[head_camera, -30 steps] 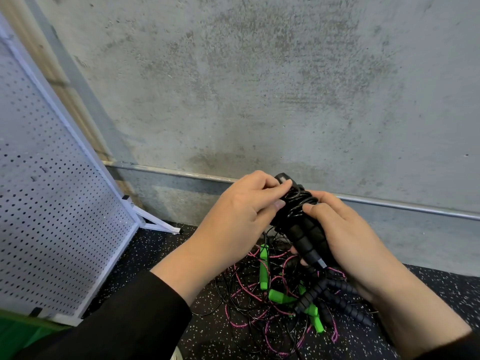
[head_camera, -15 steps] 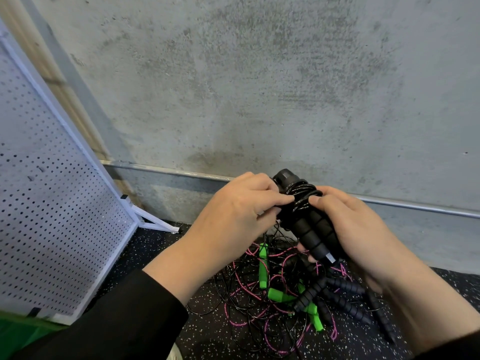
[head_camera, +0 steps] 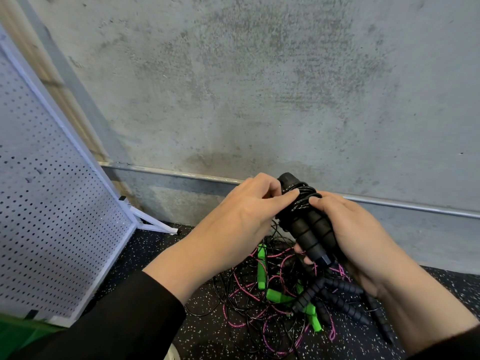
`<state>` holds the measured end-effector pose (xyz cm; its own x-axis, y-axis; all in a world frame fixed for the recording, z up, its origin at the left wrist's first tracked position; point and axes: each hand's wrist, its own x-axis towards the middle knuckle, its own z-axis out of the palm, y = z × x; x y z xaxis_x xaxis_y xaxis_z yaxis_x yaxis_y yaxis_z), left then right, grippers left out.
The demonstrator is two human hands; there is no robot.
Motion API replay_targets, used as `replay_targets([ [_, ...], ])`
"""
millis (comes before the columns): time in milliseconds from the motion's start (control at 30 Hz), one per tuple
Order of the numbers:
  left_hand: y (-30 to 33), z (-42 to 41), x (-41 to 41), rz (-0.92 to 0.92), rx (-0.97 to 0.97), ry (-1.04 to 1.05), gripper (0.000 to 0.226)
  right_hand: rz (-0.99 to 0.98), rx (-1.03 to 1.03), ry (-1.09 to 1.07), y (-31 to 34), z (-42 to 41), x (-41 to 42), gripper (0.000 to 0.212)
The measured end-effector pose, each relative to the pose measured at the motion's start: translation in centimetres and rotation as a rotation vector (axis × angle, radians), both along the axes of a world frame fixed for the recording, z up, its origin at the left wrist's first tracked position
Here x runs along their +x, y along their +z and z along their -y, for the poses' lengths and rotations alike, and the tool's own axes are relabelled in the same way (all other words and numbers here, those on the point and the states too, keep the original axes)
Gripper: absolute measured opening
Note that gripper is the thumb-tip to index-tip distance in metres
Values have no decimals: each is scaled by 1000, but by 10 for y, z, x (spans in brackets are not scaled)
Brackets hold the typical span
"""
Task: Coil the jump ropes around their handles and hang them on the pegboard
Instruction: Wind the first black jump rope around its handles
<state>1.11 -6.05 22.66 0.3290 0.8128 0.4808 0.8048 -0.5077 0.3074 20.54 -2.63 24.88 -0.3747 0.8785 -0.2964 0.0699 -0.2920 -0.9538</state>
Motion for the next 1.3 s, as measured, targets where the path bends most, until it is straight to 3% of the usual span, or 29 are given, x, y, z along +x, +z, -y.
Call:
replay_targets([
  [267, -2, -1, -5, 99, 43, 48, 41, -3, -48, -5, 3, 1, 0, 28],
  [467, -1, -1, -3, 31, 91, 3, 36, -9, -64, 4, 3, 1, 2, 27],
  [833, -8, -1, -3, 111, -20, -83, 33, 11, -41, 50, 4, 3, 6, 25],
  [1067, -10, 6, 13, 268, -199, 54, 42, -32, -48, -27, 1, 2, 2, 29],
  [1300, -8, 3, 15, 310, -125, 188, 50, -66, -55, 7, 1, 3, 0, 29],
])
